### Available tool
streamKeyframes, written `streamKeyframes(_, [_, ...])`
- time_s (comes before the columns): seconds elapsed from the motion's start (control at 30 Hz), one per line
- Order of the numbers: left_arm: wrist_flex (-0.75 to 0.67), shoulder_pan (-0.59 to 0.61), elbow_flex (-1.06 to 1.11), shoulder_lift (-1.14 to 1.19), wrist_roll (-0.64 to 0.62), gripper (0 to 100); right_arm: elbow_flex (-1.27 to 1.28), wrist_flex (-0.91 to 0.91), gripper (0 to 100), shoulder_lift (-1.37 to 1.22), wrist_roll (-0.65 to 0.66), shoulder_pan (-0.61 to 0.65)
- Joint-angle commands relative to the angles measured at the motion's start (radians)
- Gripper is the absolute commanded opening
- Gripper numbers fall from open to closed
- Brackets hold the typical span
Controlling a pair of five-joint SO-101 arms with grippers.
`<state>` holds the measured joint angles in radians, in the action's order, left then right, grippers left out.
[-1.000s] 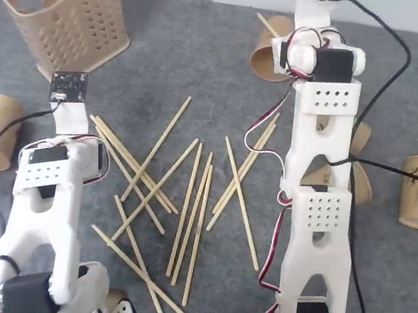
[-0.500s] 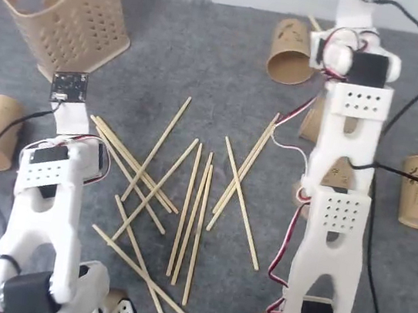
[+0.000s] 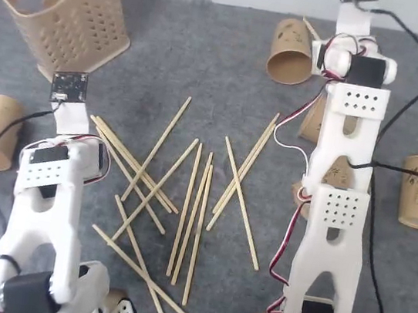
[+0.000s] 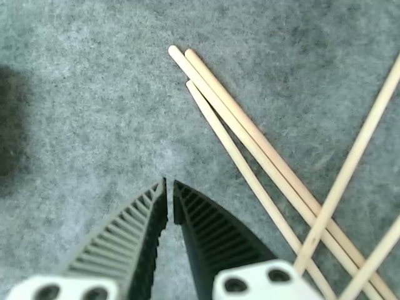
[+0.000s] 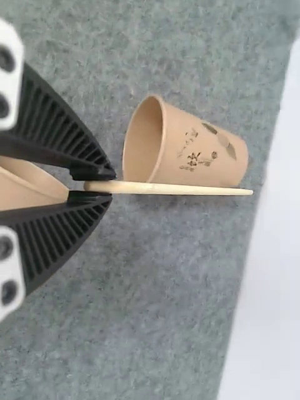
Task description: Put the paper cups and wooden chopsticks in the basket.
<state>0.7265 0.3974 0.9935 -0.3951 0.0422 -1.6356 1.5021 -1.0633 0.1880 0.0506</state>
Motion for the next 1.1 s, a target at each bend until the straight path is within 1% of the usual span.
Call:
streamKeyframes(0.0, [-0.023, 0.006, -0.036, -0.005, 0.017, 1, -0.041, -0.018, 0.7, 0.021, 0.034, 0.005])
streamKeyframes(0.37, [-0.023, 0.006, -0.036, -0.005, 0.017, 1, -0.041, -0.010, 0.7, 0.091, 0.021, 0.038])
streamKeyframes(0.53, [-0.023, 0.006, -0.036, -0.005, 0.017, 1, -0.041, 0.044, 0.7, 0.136, 0.021, 0.079])
streamKeyframes(0.8, [-0.023, 0.006, -0.036, -0.005, 0.017, 1, -0.043, 0.058, 0.7, 0.191, -0.012, 0.116])
streamKeyframes(1.07, [-0.023, 0.006, -0.036, -0.005, 0.017, 1, -0.043, 0.056, 0.7, 0.217, -0.012, 0.160])
